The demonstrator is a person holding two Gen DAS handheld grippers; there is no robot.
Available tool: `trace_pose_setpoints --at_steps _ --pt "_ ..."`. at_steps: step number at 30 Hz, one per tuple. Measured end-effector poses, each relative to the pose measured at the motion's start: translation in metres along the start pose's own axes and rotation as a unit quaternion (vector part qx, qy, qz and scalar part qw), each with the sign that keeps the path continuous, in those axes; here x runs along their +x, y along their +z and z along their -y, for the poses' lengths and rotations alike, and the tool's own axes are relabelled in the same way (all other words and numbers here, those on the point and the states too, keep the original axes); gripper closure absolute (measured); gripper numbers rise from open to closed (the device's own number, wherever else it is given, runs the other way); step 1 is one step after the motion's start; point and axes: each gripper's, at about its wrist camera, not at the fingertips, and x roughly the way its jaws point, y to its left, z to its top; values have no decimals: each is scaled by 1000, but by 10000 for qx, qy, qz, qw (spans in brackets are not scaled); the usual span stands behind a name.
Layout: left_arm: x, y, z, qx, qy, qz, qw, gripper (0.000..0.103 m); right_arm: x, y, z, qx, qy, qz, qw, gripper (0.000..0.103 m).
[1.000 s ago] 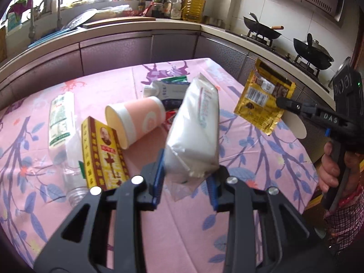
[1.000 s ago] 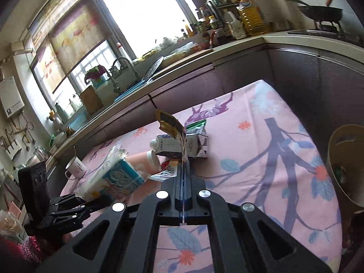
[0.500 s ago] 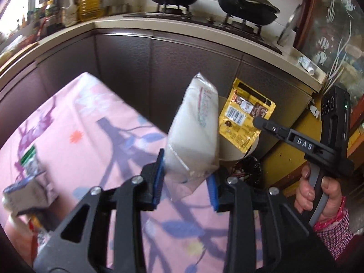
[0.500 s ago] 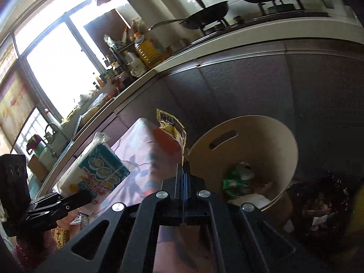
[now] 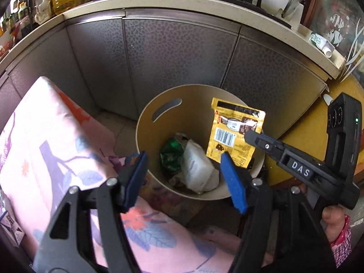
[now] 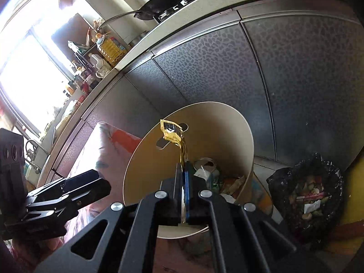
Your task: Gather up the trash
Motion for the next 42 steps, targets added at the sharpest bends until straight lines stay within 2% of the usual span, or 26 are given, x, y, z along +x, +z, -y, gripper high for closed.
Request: trace_pose_setpoints --at_steps 2,4,5,6,8,12,15,20,26,30,34,37,40,42 --pt "-13 -8 -4 -88 -22 63 9999 40 2 -1 1 38 6 27 10000 98" --pt "-29 -19 -8 -138 -92 164 9997 40 2 -2 -2 16 -79 56 10000 81" --pt "-38 -26 -11 -168 -93 203 9996 40 1 -2 -4 -11 -91 99 9999 59" --pt "-46 -33 -14 -199 -104 229 9995 40 -2 -2 -6 -23 -135 192 9997 42" --pt "-65 -52 -21 -304 -168 292 9990 40 -9 -3 -11 -35 -125 390 9992 33" --pt "-102 -90 -38 -458 -38 425 9980 40 -26 -5 -28 -168 4 619 9979 28" --pt "-135 -122 -51 -576 149 616 9963 40 -35 -8 -46 -284 254 625 9973 25" --pt "-190 -184 -85 -1008 449 886 9899 40 -36 -15 -80 -413 641 272 9967 25" --pt "-247 -255 -134 -1732 867 1086 9750 40 -28 -42 -141 -898 1111 -298 9893 28" --pt "-286 -300 -170 -2346 1095 1293 9572 40 -24 -66 -188 -1297 1339 -626 9805 38" --pt "-313 -339 -204 -2984 1364 1453 9334 40 -19 -103 -239 -1698 1565 -1010 9677 43" --pt "-321 -362 -224 -3348 1699 1411 9160 40 -15 -134 -270 -1965 1725 -1334 9560 45" --pt "-326 -374 -237 -3540 2198 1273 9001 40 -14 -165 -296 -2238 1858 -1603 9432 45" --pt "-326 -381 -243 -3593 2479 1151 8923 40 -15 -184 -311 -2439 1900 -1722 9353 45"
